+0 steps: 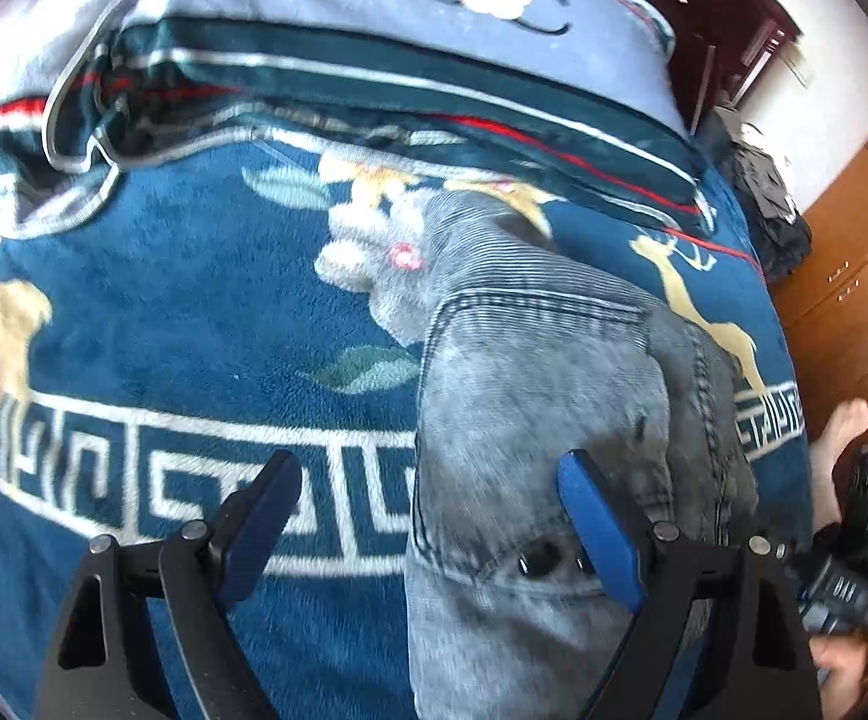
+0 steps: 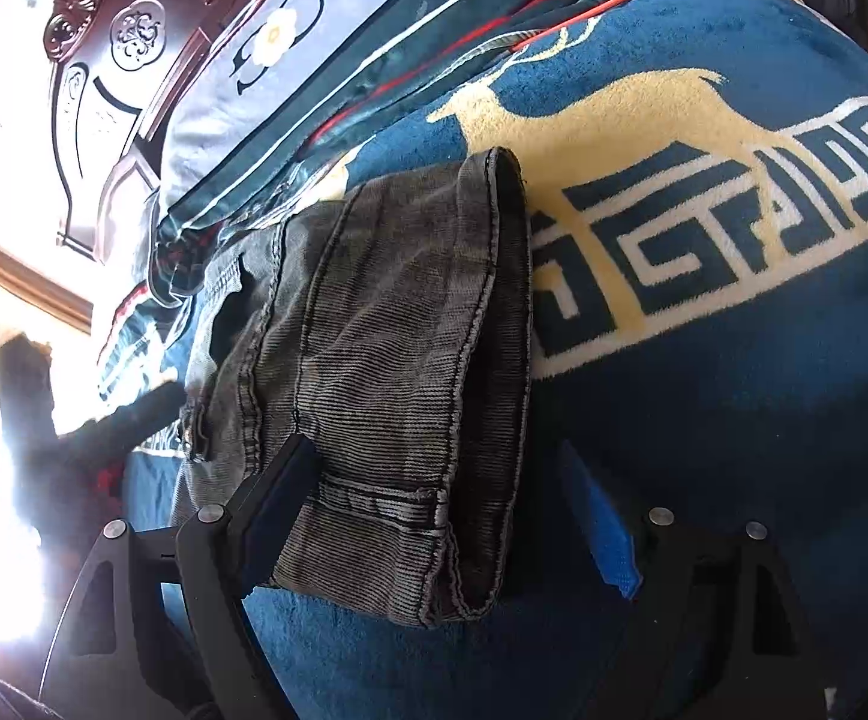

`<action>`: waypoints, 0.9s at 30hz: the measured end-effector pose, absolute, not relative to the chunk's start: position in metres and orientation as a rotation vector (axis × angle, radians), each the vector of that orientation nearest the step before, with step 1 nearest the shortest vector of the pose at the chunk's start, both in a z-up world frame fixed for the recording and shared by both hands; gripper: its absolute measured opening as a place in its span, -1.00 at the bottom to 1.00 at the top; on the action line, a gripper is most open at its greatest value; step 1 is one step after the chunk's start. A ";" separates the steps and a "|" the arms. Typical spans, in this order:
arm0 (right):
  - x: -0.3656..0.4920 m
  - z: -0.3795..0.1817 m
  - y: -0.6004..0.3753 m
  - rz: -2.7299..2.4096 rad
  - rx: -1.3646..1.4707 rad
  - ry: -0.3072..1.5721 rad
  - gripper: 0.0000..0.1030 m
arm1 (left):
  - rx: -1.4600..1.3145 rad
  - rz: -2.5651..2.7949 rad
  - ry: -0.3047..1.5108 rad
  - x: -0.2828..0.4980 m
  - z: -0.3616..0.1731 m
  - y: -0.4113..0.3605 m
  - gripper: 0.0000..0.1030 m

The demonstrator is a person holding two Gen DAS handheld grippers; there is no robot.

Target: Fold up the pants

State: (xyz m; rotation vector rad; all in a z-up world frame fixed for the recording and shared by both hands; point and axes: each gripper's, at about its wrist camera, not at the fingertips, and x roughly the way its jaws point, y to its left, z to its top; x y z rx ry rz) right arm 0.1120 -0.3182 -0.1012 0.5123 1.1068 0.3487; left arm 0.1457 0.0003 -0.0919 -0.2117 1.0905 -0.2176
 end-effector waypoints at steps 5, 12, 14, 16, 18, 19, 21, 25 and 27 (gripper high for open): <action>0.113 -0.106 -0.315 0.384 0.492 1.070 0.61 | -0.214 -0.261 1.127 0.151 -0.113 -0.009 0.58; 0.129 -0.109 -0.296 0.437 0.411 1.046 0.35 | -0.228 -0.300 1.134 0.151 -0.125 -0.017 0.21; 0.131 -0.109 -0.291 0.423 0.391 1.046 0.23 | -0.226 -0.316 1.142 0.152 -0.124 -0.021 0.09; 0.129 -0.105 -0.287 0.408 0.371 1.040 0.02 | -0.210 -0.306 1.139 0.152 -0.122 -0.025 0.06; 0.126 -0.098 -0.281 0.398 0.322 1.028 -0.13 | -0.199 -0.302 1.130 0.150 -0.119 -0.026 -0.04; 0.125 -0.095 -0.278 0.393 0.294 1.020 -0.21 | -0.190 -0.302 1.123 0.150 -0.116 -0.027 -0.08; 0.122 -0.087 -0.270 0.382 0.240 0.999 -0.27 | -0.164 -0.297 1.105 0.147 -0.109 -0.031 -0.20; 0.120 -0.079 -0.269 0.376 0.236 0.974 -0.39 | -0.149 -0.297 1.078 0.143 -0.096 -0.034 -0.26; 0.120 -0.074 -0.270 0.380 0.243 0.963 -0.40 | -0.138 -0.302 1.064 0.142 -0.089 -0.035 -0.27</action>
